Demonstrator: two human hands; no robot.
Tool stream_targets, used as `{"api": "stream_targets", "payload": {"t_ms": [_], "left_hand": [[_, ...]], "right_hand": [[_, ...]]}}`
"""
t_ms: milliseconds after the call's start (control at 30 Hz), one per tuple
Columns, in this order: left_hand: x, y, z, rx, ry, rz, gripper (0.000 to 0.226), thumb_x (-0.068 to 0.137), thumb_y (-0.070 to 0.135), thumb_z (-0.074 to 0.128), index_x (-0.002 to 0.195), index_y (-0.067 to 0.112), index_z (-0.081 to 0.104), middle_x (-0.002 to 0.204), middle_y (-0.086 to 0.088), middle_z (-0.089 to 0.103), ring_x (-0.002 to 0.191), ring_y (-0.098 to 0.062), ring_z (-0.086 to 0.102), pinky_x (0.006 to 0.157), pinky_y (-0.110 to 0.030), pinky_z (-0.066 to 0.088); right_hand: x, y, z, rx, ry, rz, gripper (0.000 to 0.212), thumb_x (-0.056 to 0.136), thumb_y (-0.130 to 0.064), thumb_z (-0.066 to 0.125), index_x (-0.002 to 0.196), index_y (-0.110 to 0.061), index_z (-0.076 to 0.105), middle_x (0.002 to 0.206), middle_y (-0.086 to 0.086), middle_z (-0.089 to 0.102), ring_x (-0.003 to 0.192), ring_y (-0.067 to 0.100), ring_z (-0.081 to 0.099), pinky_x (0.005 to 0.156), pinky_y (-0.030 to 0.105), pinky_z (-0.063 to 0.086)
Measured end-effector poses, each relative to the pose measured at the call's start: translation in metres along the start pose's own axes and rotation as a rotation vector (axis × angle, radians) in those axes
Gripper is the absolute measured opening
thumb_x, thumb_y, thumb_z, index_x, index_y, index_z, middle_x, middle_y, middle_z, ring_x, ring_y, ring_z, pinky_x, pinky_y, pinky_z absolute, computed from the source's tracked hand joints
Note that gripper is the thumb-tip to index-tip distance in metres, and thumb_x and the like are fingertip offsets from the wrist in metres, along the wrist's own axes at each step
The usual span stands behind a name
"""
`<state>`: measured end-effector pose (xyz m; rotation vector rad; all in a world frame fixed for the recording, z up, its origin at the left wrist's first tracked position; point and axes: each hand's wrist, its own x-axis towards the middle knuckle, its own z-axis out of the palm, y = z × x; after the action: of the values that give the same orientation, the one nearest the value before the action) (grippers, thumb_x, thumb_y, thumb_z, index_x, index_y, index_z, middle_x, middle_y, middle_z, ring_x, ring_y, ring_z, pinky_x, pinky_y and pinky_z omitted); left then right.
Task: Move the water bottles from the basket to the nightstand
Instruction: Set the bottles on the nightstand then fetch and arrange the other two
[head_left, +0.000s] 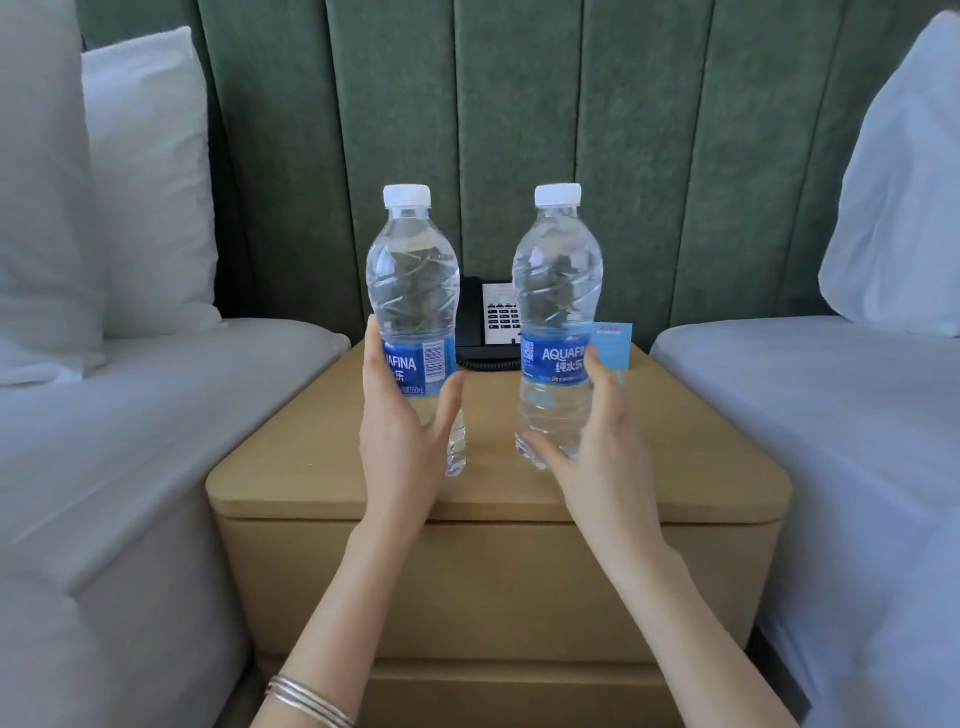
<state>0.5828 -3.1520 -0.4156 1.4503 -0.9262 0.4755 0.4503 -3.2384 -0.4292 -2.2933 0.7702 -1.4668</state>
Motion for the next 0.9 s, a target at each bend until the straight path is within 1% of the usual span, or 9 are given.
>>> {"api": "stream_targets", "payload": {"t_ms": [100,200,267,367,467,667,767,833,900], "left_hand": [[0.002,0.000,0.000,0.001,-0.020,-0.008,0.082,0.085,0.042,0.057,0.149,0.025,0.008,0.151,0.006,0.030,0.135,-0.011,0.036,0.103,-0.037,0.042],[0.000,-0.001,-0.002,0.003,-0.072,-0.017,0.085,0.083,0.052,0.052,0.149,0.032,0.002,0.152,0.009,0.029,0.131,-0.010,0.041,0.098,-0.031,0.042],[-0.006,-0.005,-0.005,0.022,-0.125,-0.037,0.084,0.083,0.057,0.049,0.147,0.036,-0.002,0.151,0.010,0.030,0.124,-0.012,0.050,0.092,-0.035,0.045],[-0.016,-0.009,-0.012,0.140,-0.203,-0.070,0.084,0.085,0.057,0.046,0.147,0.036,-0.006,0.154,0.011,0.022,0.129,-0.015,0.044,0.084,-0.032,0.042],[-0.028,-0.007,-0.022,0.292,-0.247,-0.089,0.084,0.087,0.049,0.050,0.149,0.031,-0.005,0.154,0.010,0.021,0.128,-0.015,0.042,0.079,-0.027,0.036],[-0.009,-0.002,-0.012,0.445,-0.325,-0.252,0.082,0.089,0.050,0.051,0.148,0.028,-0.002,0.150,0.003,0.033,0.120,-0.026,0.050,0.081,-0.034,0.040],[0.010,-0.009,0.005,0.589,-0.367,-0.253,0.083,0.091,0.051,0.048,0.148,0.019,-0.002,0.144,-0.003,0.039,0.115,-0.026,0.053,0.079,-0.036,0.042],[0.023,-0.014,0.014,0.722,-0.423,-0.244,0.078,0.092,0.052,0.045,0.146,0.012,0.005,0.139,-0.006,0.044,0.111,-0.029,0.056,0.076,-0.036,0.041],[0.032,-0.020,0.019,0.798,-0.500,-0.279,0.066,0.094,0.052,0.040,0.139,0.009,0.020,0.133,-0.008,0.050,0.110,-0.030,0.056,0.075,-0.036,0.040]], "right_hand": [[0.004,-0.002,0.010,-0.120,-0.082,-0.014,0.079,0.083,-0.033,0.068,0.144,-0.016,0.021,0.139,0.008,0.037,0.112,0.025,0.053,0.074,0.032,0.047],[-0.017,-0.001,0.005,-0.248,-0.109,-0.127,0.052,0.087,-0.033,0.061,0.134,-0.019,0.043,0.138,0.006,0.041,0.110,0.023,0.056,0.067,0.025,0.045],[-0.022,0.000,0.001,-0.319,-0.181,-0.160,0.044,0.092,-0.038,0.050,0.133,-0.021,0.048,0.145,0.000,0.035,0.114,0.020,0.054,0.069,0.027,0.046],[-0.010,-0.004,-0.003,-0.355,-0.352,-0.108,0.052,0.096,-0.047,0.035,0.144,-0.028,0.030,0.154,-0.007,0.011,0.128,0.016,0.039,0.082,0.028,0.044],[-0.002,-0.008,-0.005,-0.390,-0.440,-0.077,0.056,0.096,-0.051,0.031,0.147,-0.031,0.021,0.155,-0.010,-0.002,0.126,0.017,0.040,0.081,0.028,0.042],[0.011,-0.007,0.000,-0.439,-0.509,-0.056,0.060,0.094,-0.052,0.037,0.147,-0.032,0.017,0.153,-0.011,-0.007,0.119,0.020,0.044,0.077,0.031,0.044],[0.013,-0.007,0.002,-0.429,-0.550,-0.034,0.061,0.094,-0.052,0.035,0.148,-0.035,0.012,0.153,-0.014,-0.013,0.126,0.022,0.038,0.083,0.034,0.044],[0.013,-0.008,0.002,-0.423,-0.569,-0.027,0.061,0.095,-0.053,0.033,0.148,-0.035,0.010,0.153,-0.014,-0.015,0.130,0.023,0.033,0.090,0.036,0.043],[0.011,-0.009,0.000,-0.421,-0.578,-0.017,0.061,0.095,-0.054,0.030,0.148,-0.035,0.010,0.153,-0.014,-0.015,0.130,0.023,0.032,0.091,0.036,0.043]]}}
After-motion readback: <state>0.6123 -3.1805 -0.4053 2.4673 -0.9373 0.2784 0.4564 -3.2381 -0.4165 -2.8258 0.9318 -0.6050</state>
